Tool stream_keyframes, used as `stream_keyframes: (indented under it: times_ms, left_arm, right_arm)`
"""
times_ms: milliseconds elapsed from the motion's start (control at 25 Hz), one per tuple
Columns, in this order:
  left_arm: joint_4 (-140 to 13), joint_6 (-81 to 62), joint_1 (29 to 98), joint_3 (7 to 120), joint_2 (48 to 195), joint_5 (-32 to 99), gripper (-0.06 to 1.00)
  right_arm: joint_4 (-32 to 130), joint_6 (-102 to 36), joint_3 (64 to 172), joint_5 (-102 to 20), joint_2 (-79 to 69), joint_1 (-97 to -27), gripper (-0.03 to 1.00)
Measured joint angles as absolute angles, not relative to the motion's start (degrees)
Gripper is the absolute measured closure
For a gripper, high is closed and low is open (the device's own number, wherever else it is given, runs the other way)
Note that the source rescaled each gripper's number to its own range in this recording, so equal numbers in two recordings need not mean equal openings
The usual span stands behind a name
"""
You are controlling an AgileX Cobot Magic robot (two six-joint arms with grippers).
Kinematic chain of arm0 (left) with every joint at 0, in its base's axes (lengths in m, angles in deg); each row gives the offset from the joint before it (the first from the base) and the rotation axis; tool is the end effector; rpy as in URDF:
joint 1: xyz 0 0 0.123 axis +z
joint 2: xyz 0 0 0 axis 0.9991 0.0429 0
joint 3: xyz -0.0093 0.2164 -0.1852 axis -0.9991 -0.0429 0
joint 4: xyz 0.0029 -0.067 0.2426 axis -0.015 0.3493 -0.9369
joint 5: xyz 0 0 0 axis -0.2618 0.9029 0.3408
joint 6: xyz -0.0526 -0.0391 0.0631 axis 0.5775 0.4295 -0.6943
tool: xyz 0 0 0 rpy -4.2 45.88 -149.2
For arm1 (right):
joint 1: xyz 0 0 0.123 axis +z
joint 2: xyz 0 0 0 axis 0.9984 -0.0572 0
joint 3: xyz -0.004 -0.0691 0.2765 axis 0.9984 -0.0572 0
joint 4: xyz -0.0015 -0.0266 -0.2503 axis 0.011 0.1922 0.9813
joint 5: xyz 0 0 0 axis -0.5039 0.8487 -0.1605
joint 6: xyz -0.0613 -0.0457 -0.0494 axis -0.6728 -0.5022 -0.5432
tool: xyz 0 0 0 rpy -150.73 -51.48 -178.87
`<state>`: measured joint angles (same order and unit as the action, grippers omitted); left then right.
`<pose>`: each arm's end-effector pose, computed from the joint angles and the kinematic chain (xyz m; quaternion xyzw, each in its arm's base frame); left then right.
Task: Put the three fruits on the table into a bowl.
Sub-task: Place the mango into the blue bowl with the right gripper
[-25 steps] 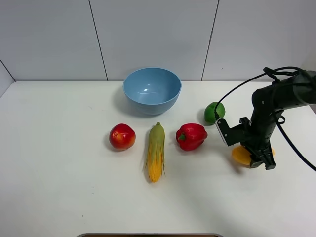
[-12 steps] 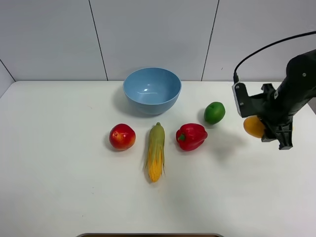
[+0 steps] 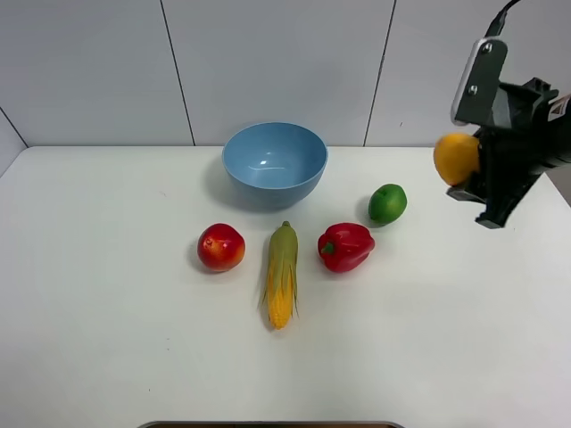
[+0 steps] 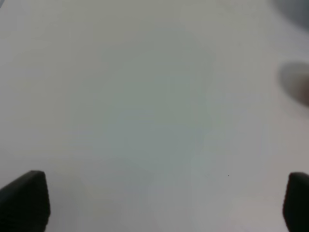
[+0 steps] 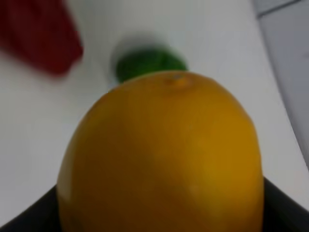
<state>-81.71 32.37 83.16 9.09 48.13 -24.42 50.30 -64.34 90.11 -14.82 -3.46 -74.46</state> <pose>0.0002 0.0065 0.2594 -0.0297 0.8716 -0.0135 0.4892 0.2473 0.0597 0.2924 -0.4880 0.8022 -0.0799 0.3346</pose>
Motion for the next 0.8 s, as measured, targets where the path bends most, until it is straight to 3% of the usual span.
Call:
stream_keyframes:
  times_ms: [240,800]
  left_arm:
    - [-81.7,32.4,83.2,9.1,48.1,-24.4,-0.02]
    - [-81.7,32.4,83.2,9.1,48.1,-24.4,-0.02]
  right_arm:
    - [47.6,-46.4,90.1,-29.4,-3.9,-68.8,0.38]
    - [47.6,-26.0,90.2,-63.7,-15.8,-61.6,0.38]
